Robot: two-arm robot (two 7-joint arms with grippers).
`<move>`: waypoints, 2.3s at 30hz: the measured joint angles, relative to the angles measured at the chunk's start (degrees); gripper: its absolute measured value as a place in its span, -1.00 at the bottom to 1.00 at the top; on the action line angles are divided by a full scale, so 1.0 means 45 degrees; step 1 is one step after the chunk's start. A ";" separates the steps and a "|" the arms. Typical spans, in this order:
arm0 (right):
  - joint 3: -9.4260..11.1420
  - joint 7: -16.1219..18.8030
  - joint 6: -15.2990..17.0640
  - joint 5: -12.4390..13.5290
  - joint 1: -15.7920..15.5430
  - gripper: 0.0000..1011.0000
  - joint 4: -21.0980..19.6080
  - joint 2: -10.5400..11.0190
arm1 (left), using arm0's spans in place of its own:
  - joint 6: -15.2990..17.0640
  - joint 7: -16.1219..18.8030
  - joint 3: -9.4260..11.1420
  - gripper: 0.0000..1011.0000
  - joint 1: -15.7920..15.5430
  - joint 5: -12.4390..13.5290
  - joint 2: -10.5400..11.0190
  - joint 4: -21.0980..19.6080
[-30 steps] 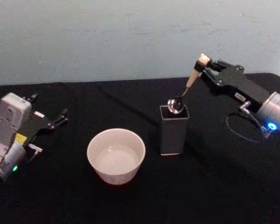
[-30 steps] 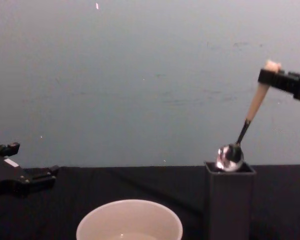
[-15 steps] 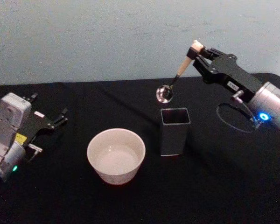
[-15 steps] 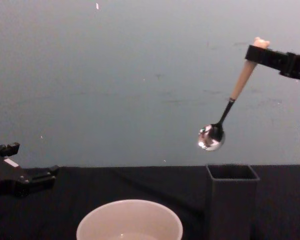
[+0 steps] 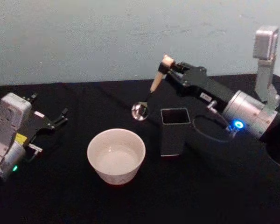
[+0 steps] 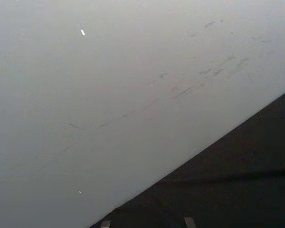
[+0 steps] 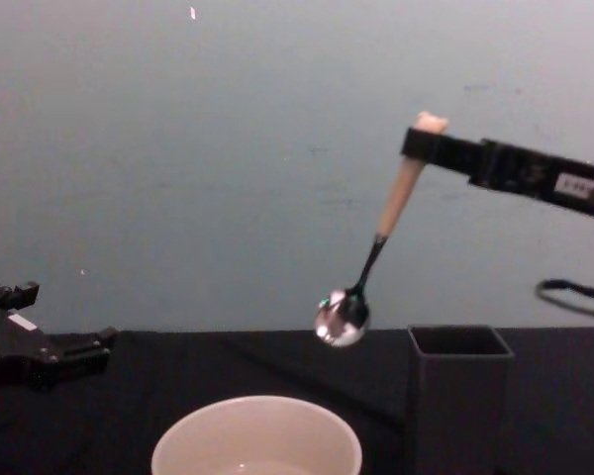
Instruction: Pick up the stirring spoon with one hand, stir inside the cup, then place it back in its original position.
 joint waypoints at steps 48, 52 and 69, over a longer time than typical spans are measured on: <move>-0.2610 0.0908 -0.0721 -0.3480 -0.0193 -0.56 0.0676 -0.0651 | 0.0000 -0.0001 0.0000 0.98 0.0000 0.0000 0.0000 0.0000; -0.2714 0.0787 -0.0677 -0.3699 0.0048 -0.56 0.1032 -0.1028 | 0.0000 0.0000 0.0000 0.98 0.0000 0.0000 0.0000 -0.0001; -0.2399 -0.0101 -0.0573 -0.4276 0.1047 -0.56 0.2845 -0.2367 | 0.0000 0.0000 0.0000 0.98 0.0001 0.0000 0.0000 0.0000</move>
